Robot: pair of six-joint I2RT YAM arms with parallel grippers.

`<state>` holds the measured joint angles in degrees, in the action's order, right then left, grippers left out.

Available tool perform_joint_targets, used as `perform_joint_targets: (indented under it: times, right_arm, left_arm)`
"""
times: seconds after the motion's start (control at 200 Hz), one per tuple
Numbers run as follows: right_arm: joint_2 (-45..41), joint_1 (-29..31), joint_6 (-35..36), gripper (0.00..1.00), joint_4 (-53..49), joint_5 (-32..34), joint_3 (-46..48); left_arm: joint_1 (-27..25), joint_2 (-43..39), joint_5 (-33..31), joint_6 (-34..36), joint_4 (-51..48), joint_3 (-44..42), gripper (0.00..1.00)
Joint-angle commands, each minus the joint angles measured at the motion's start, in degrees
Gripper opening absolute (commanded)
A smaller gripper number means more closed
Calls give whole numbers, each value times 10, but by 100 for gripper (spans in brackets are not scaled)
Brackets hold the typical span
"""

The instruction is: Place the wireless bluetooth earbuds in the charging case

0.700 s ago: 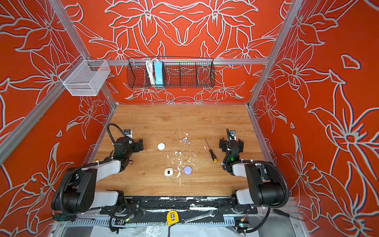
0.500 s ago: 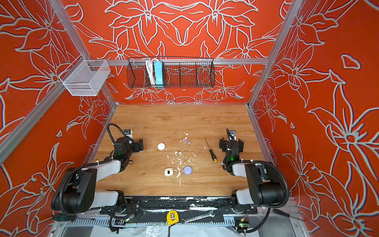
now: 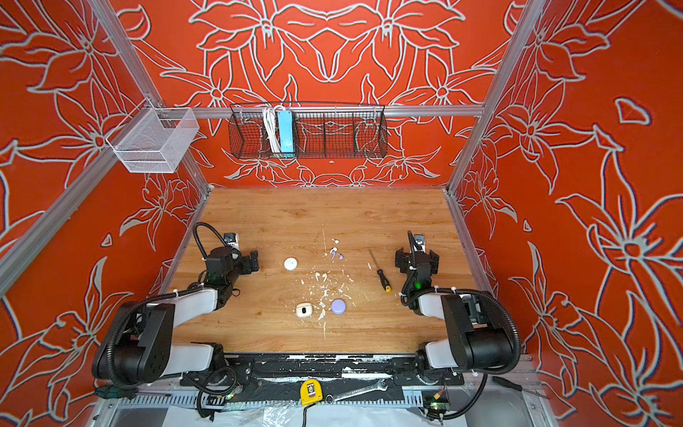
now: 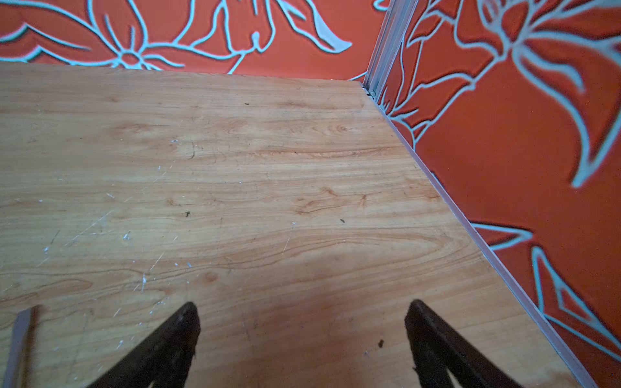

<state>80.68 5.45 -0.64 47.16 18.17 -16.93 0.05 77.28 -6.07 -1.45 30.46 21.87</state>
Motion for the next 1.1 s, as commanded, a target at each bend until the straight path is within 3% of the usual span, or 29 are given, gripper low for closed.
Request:
perform_joint_targets:
  times: [0.0,0.33,0.566,0.711,0.791,0.816,0.886,0.946,1.021,1.091]
  right_arm:
    - [5,-1,-7,98,-3,3,-12]
    - [3,-1,-6,98,3,3,-8]
    - [-12,-1,-5,98,-43,-1,-27]
    - [-13,-2,3,98,-28,-12,-28]
    - [-83,5,9,98,-228,-25,-103]
    - [-96,5,1,98,-247,-18,-110]
    - [-148,5,-92,98,-307,9,-123]
    - [-193,5,-145,98,-378,-80,-148]
    - [-233,5,-129,98,-399,-258,-163]
    - [-257,5,-188,98,-338,-314,-135]
  left_arm:
    - [4,2,7,1,-3,7,97]
    - [4,-1,1,-1,-2,7,97]
    - [3,-115,-69,-61,-248,81,97]
    - [4,-202,-18,-115,-264,56,97]
    - [4,-267,11,-149,-279,41,97]
    - [3,-280,17,-161,-288,38,97]
    - [3,-319,47,-185,-334,42,97]
    - [3,-344,77,-181,-325,21,97]
    - [4,-373,93,-192,-262,-27,97]
    - [4,-404,77,-204,-256,-45,97]
